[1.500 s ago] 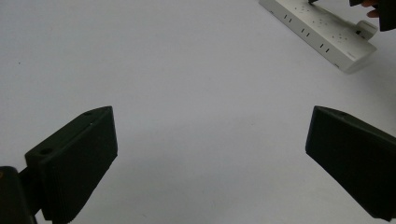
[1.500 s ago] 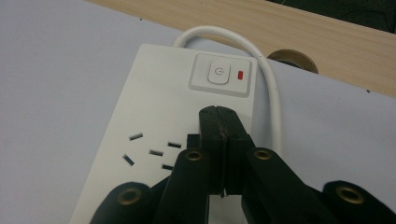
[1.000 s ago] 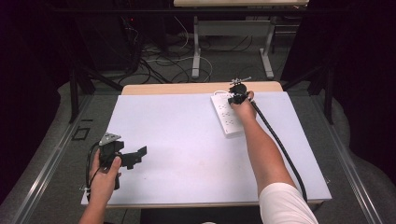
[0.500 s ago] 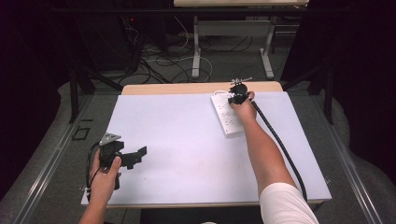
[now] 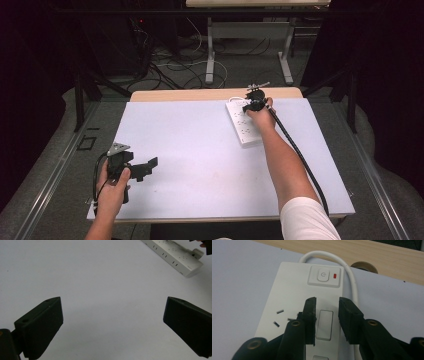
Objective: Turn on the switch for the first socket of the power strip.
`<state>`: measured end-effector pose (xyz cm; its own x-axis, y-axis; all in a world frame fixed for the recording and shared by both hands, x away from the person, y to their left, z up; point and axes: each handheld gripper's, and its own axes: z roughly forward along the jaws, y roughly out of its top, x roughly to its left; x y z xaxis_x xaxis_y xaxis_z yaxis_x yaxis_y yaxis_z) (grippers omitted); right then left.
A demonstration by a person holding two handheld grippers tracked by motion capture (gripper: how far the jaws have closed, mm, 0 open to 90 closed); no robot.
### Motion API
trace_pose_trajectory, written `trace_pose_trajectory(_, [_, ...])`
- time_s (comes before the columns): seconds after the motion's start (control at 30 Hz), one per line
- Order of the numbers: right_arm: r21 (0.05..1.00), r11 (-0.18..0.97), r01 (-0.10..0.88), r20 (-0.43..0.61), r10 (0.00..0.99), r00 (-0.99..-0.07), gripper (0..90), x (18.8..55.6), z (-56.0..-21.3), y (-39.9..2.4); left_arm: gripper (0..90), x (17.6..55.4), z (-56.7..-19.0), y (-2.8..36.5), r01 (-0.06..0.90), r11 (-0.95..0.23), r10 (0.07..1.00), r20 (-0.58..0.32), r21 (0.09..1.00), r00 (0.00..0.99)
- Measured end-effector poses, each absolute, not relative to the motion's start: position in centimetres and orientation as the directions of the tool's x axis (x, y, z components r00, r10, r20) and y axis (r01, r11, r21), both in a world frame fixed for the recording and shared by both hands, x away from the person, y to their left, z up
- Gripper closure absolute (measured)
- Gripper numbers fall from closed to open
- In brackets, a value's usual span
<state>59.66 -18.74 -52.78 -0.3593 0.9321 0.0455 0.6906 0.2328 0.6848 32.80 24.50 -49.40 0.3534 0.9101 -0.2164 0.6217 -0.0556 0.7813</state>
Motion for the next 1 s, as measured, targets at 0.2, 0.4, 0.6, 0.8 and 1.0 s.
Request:
trace_pose_trajectory(0.2, [0.688, 0.214, 0.694, 0.057, 0.937, -0.346, 61.6, 59.5, -52.5, -18.6, 2.8, 32.9, -49.4, 24.6, 0.626, -0.059, 0.910, -0.216, 0.778, 0.354])
trace_pose_trajectory(0.4, [0.697, 0.228, 0.680, 0.038, 0.935, -0.353, 58.1, 59.4, -52.1, -18.7, 2.8, 32.9, -49.3, 24.6, 0.623, -0.068, 0.909, -0.209, 0.779, 0.361])
trace_pose_trajectory(0.6, [0.700, 0.219, 0.680, 0.032, 0.941, -0.336, 52.4, 59.2, -51.7, -18.8, 2.7, 33.0, -49.3, 24.5, 0.616, -0.064, 0.909, -0.209, 0.785, 0.361])
trace_pose_trajectory(0.8, [0.710, 0.215, 0.671, 0.029, 0.942, -0.333, 48.0, 59.0, -51.2, -18.7, 2.8, 33.0, -49.3, 24.5, 0.615, -0.064, 0.908, -0.209, 0.786, 0.362])
trace_pose_trajectory(1.0, [0.689, 0.222, 0.690, 0.025, 0.944, -0.329, 38.7, 58.6, -50.6, -18.7, 2.8, 32.9, -49.3, 24.4, 0.614, -0.067, 0.908, -0.207, 0.787, 0.364])
